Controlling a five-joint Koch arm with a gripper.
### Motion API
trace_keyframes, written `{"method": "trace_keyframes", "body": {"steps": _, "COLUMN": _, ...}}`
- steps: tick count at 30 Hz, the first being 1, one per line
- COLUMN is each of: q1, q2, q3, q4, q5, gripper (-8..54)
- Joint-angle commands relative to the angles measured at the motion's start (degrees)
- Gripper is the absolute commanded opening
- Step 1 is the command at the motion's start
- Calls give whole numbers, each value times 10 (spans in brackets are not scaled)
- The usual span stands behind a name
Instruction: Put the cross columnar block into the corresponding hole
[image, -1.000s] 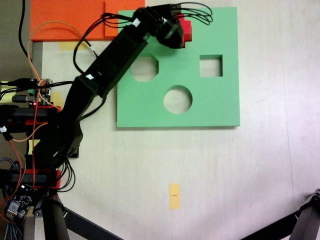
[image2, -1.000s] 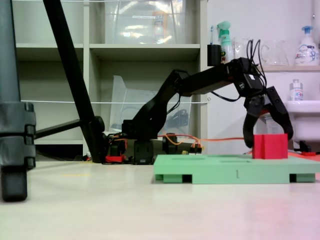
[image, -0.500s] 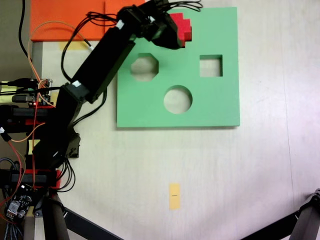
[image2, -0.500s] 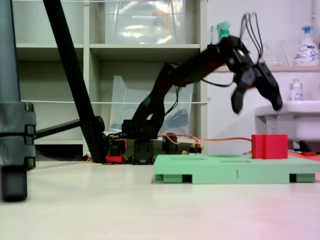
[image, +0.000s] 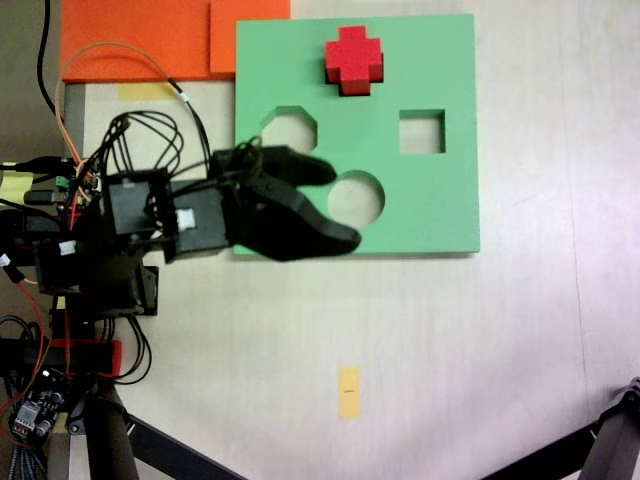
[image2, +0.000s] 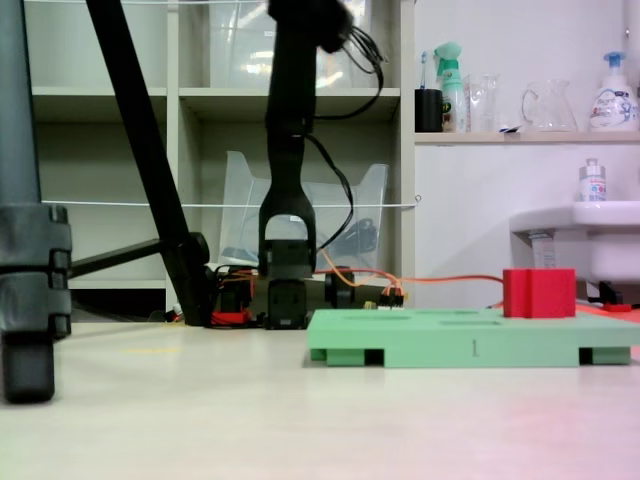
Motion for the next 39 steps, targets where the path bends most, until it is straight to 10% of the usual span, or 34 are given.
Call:
{"method": "trace_keyframes", "body": {"steps": 1, "q1": 18, "q2": 33, "q3": -9, "q4": -41, "q5": -41, "gripper": 381}}
{"method": "trace_keyframes", "body": {"steps": 12, "q1": 161, "q2": 259, "q3": 750, "q4": -948, "q5": -333, "gripper": 328}}
{"method": "trace_keyframes", "body": {"steps": 25, "q1": 170, "q2": 414, "q3": 1383, "q4": -1082, "q5": -485, "gripper": 351}}
{"method": "trace_keyframes", "body": {"steps": 39, "q1": 153, "q2": 424, "q3": 1527, "q4": -938, "q5": -485, "gripper": 347}}
